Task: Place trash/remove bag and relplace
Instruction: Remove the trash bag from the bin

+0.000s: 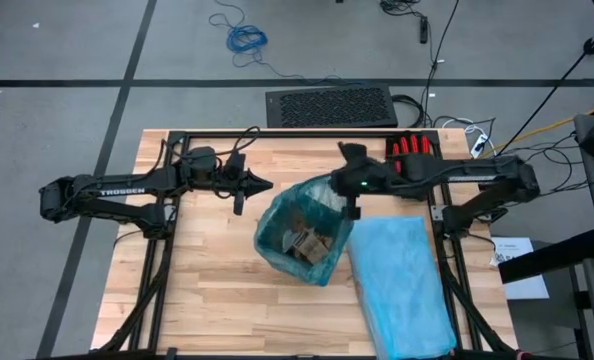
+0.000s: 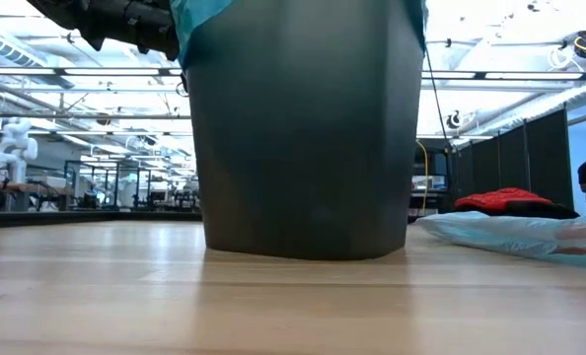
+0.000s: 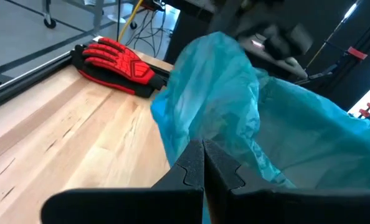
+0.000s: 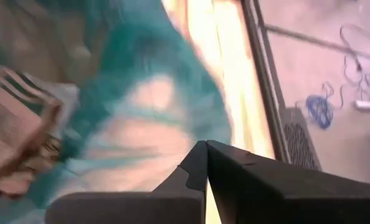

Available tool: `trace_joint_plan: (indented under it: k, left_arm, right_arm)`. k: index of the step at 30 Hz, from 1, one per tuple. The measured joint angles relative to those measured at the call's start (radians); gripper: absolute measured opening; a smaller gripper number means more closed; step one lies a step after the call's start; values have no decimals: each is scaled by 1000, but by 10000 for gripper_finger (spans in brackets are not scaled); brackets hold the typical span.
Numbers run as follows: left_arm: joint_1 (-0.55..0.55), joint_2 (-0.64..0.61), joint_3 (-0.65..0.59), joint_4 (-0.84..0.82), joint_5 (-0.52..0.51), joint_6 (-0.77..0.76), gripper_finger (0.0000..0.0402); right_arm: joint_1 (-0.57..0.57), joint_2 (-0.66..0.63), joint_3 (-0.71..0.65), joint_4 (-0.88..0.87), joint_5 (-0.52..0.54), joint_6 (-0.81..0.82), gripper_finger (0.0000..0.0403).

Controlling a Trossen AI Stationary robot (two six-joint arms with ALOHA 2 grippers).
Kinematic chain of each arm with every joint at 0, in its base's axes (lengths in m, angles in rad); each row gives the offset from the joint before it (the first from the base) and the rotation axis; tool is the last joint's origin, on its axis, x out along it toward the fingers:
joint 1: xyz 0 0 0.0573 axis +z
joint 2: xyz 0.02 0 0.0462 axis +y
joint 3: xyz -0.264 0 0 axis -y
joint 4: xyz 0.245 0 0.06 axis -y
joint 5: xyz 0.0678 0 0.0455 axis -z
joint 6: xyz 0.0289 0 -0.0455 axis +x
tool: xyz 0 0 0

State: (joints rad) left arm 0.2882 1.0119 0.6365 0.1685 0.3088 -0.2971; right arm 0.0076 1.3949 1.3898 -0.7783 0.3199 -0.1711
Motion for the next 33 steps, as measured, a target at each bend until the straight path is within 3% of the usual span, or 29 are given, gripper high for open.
trace_joint_plan:
  k: [8, 15, 17, 20, 23, 28, 33]
  left_arm:
    - [0, 0, 0, -31, -25, 16, 1]
    - [0, 0, 0, -29, -27, -4, 1]
    - [0, 0, 0, -29, -27, -9, 1]
    - [0, 0, 0, -28, -27, -9, 1]
    - [0, 0, 0, -28, -27, -9, 1]
    - [0, 0, 0, -28, -29, -11, 1]
    - [0, 0, 0, -27, -29, -11, 1]
  right_arm:
    - [113, -129, 42, -142, 31, 52, 0]
    - [247, -156, 28, -478, -15, 315, 0]
    - [281, -156, -1, -505, -59, 391, 0]
    - [326, -155, -70, -454, -140, 460, 0]
    - [347, -155, -155, -336, -152, 473, 0]
    - [320, -154, -286, -88, -64, 474, 0]
    - [252, -155, -329, 0, 41, 466, 0]
